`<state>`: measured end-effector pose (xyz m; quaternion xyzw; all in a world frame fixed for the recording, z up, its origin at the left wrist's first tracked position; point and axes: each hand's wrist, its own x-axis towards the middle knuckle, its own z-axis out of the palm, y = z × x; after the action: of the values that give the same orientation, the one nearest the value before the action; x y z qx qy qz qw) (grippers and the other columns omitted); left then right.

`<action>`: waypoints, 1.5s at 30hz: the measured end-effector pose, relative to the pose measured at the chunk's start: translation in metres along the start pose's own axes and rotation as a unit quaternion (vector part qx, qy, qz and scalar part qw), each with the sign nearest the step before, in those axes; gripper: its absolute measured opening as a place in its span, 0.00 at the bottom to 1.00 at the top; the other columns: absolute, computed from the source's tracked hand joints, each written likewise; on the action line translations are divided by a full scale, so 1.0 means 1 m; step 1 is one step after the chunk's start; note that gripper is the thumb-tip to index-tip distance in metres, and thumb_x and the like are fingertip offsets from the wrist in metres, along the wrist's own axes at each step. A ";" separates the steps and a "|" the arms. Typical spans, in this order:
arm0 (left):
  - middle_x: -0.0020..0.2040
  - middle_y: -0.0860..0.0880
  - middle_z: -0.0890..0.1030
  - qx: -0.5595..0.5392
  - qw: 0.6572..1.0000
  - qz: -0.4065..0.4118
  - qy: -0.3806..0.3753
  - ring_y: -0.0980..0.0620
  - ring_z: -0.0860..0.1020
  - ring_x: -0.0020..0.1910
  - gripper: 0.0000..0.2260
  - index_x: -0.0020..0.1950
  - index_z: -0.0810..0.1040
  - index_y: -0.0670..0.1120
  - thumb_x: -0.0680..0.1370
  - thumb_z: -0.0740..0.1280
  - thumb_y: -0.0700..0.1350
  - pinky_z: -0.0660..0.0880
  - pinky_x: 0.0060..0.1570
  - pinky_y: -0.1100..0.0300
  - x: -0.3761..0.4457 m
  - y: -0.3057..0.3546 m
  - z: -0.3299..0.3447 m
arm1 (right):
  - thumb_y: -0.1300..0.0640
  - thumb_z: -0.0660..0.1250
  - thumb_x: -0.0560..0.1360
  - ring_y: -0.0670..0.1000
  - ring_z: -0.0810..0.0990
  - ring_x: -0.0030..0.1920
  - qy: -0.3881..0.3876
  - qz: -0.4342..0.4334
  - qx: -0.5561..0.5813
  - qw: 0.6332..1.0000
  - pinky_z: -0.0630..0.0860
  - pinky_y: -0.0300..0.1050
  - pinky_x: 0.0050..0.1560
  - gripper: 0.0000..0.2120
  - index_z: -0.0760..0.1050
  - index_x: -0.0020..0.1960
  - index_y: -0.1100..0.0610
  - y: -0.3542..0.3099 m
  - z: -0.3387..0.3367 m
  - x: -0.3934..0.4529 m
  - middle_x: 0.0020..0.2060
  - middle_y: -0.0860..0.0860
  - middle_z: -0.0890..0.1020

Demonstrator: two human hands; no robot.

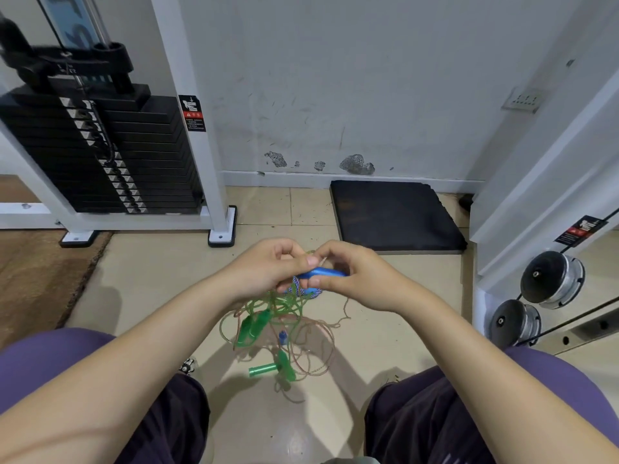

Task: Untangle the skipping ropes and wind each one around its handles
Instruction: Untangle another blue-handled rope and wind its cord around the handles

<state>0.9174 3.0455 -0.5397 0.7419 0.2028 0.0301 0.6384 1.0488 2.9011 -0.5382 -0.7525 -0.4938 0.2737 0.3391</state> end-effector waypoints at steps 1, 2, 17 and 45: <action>0.35 0.42 0.78 0.008 1.000 0.001 -0.005 0.54 0.67 0.25 0.13 0.49 0.77 0.37 0.79 0.68 0.48 0.64 0.28 0.63 0.000 -0.001 0.003 | 0.47 0.74 0.71 0.54 0.78 0.35 -0.013 0.004 0.009 1.000 0.73 0.51 0.38 0.14 0.72 0.51 0.49 -0.002 0.005 0.000 0.39 0.59 0.81; 0.34 0.41 0.77 0.013 1.000 0.003 -0.004 0.55 0.67 0.24 0.13 0.48 0.77 0.38 0.80 0.67 0.48 0.64 0.29 0.62 0.000 0.000 0.005 | 0.50 0.74 0.73 0.48 0.77 0.33 -0.023 0.012 0.013 1.000 0.72 0.48 0.36 0.15 0.70 0.52 0.51 -0.005 0.008 0.000 0.37 0.57 0.80; 0.38 0.45 0.83 -0.012 0.997 0.042 -0.065 0.52 0.76 0.33 0.06 0.48 0.82 0.42 0.80 0.65 0.40 0.74 0.41 0.59 0.001 -0.001 -0.010 | 0.57 0.77 0.70 0.41 0.75 0.32 0.077 0.042 0.075 0.993 0.74 0.38 0.37 0.07 0.81 0.41 0.59 -0.012 -0.007 0.002 0.31 0.46 0.79; 0.36 0.44 0.74 0.027 0.997 0.061 -0.031 0.52 0.70 0.29 0.06 0.49 0.81 0.40 0.78 0.70 0.42 0.67 0.31 0.61 0.001 -0.003 -0.007 | 0.51 0.78 0.68 0.39 0.73 0.29 0.046 0.030 0.043 0.998 0.72 0.40 0.35 0.11 0.79 0.47 0.48 -0.017 -0.012 -0.006 0.32 0.42 0.80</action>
<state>0.9155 3.0523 -0.5416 0.7704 0.1378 0.0402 0.6212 1.0460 2.8979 -0.5170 -0.7635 -0.4428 0.2701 0.3847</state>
